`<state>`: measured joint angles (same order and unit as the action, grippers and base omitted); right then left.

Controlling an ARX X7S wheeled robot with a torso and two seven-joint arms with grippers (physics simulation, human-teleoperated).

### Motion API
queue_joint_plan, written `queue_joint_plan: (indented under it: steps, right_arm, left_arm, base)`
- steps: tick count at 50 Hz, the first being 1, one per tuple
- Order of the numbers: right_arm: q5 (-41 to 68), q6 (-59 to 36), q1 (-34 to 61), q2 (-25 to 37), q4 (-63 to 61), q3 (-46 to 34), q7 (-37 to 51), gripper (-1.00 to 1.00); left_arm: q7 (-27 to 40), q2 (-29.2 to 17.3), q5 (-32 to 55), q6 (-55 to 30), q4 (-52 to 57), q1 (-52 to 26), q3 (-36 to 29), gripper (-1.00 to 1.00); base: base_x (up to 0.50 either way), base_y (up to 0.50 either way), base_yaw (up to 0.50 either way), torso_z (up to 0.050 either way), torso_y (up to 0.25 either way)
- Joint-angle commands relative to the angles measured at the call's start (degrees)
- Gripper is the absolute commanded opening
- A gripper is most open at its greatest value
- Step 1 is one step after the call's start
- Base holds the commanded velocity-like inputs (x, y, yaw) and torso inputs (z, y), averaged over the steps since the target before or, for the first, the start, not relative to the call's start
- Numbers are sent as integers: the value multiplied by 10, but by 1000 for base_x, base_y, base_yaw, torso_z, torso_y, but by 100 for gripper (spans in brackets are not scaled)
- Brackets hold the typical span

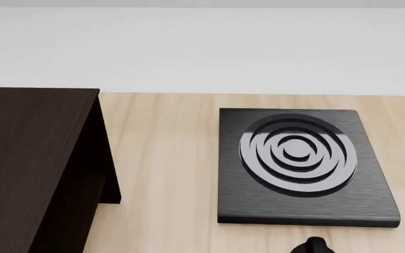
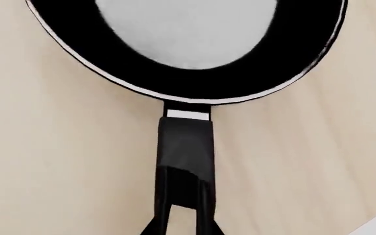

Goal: Put the frying pan under the cabinet shelf.

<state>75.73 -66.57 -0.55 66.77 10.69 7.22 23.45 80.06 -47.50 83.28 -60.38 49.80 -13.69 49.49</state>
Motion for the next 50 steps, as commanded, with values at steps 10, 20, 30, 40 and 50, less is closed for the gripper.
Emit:
queue_joint_plan:
  steps: [10, 20, 30, 40, 50]
  right_arm:
    - [49, -7, 91, 32, -41, 25, 41, -100]
    - [40, -46, 205, 48, -41, -39, 48, -100]
    - [23, -80, 301, 52, -45, -89, 41, -100]
    - [-11, -174, 471, 41, -53, -173, 34, -100]
    - [-31, -231, 647, 21, -64, -276, 19, -100]
  left_arm:
    - [1, -8, 0, -1, 1, 3, 2, 100]
    - [-3, -5, -6, -1, 3, 7, 1, 100]
    - [0, -6, 5, 3, 3, 5, 6, 100]
    - [9, -15, 10, 1, 2, 0, -9, 100]
    - [4, -10, 14, 5, 2, 7, 9, 100]
  base:
    - [0, 0, 1, 0, 0]
    - [0, 0, 0, 0, 1]
    - [0, 0, 0, 0, 1]
    - [0, 0, 0, 0, 1]
    - [0, 0, 0, 0, 1]
